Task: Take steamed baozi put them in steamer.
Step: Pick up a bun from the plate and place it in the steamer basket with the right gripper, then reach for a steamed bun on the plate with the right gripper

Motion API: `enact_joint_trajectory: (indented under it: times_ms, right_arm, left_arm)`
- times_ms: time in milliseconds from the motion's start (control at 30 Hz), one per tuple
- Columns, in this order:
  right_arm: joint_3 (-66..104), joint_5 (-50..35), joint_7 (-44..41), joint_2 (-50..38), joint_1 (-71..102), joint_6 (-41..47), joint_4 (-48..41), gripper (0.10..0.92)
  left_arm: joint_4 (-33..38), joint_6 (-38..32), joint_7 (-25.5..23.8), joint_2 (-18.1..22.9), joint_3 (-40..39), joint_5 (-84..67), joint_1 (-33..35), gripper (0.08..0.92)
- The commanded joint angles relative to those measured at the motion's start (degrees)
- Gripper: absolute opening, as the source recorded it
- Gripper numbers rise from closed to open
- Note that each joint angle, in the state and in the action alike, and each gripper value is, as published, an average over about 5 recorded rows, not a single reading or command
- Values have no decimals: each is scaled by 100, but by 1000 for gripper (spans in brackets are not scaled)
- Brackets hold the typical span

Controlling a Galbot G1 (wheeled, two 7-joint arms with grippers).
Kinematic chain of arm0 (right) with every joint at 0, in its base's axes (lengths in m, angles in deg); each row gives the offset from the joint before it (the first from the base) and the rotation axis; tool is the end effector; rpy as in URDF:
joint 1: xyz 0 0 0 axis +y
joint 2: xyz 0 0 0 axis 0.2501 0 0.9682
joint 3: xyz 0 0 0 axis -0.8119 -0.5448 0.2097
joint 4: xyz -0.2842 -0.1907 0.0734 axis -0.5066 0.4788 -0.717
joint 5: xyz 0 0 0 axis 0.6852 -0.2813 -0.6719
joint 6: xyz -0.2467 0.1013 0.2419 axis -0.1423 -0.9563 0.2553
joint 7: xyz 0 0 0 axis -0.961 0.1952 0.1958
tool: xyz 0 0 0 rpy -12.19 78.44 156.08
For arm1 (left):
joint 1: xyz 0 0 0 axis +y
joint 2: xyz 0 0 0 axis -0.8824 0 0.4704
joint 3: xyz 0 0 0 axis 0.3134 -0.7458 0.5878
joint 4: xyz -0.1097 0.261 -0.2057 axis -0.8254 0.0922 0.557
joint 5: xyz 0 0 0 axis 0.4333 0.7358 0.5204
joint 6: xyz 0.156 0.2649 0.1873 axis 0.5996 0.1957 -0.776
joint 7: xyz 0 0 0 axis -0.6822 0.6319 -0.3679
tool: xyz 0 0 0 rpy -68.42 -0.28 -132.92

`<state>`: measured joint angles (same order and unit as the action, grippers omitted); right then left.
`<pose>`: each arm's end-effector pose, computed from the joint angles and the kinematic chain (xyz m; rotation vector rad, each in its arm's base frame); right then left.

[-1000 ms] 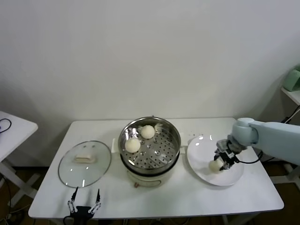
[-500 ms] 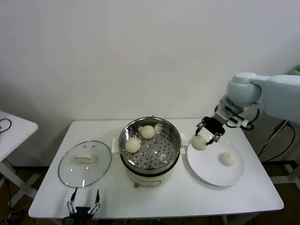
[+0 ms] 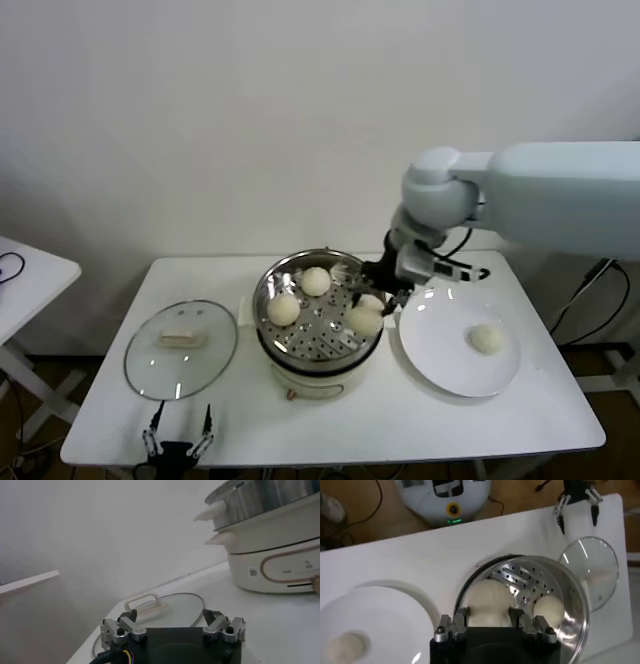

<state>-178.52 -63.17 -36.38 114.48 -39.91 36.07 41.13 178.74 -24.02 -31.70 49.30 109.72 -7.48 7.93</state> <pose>0.4562 0.0905 0.0000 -2.1024 0.4178 -2.2501 0.0957 0.0671 -0.4657 0.1124 -2.9642 -0.5419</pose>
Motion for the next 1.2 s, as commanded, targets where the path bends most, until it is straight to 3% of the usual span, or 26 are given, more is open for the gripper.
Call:
enact_joint_trajectory:
  times_ms: [33, 267, 733, 1033, 1200]
  right_arm:
    - [503, 1665, 516, 875, 1428, 32, -511, 560]
    - [631, 2091, 630, 1193, 1983, 33, -1095, 554]
    - [587, 1460, 410, 1284, 1795, -142, -1214, 561]
    - [398, 306, 99, 1073, 996, -361, -1470, 774]
    - [0, -592, -445, 802, 140, -495, -1897, 820]
  left_arm:
    - [-19, -13, 4, -12, -1, 0, -8, 823]
    - [-74, -37, 13, -24, 25, -7, -25, 823]
    - [-137, -42, 14, -13, 41, 5, -64, 823]
    - [-87, -43, 12, 2, 38, 32, -57, 823]
    - [-68, -43, 11, 4, 39, 40, -51, 823]
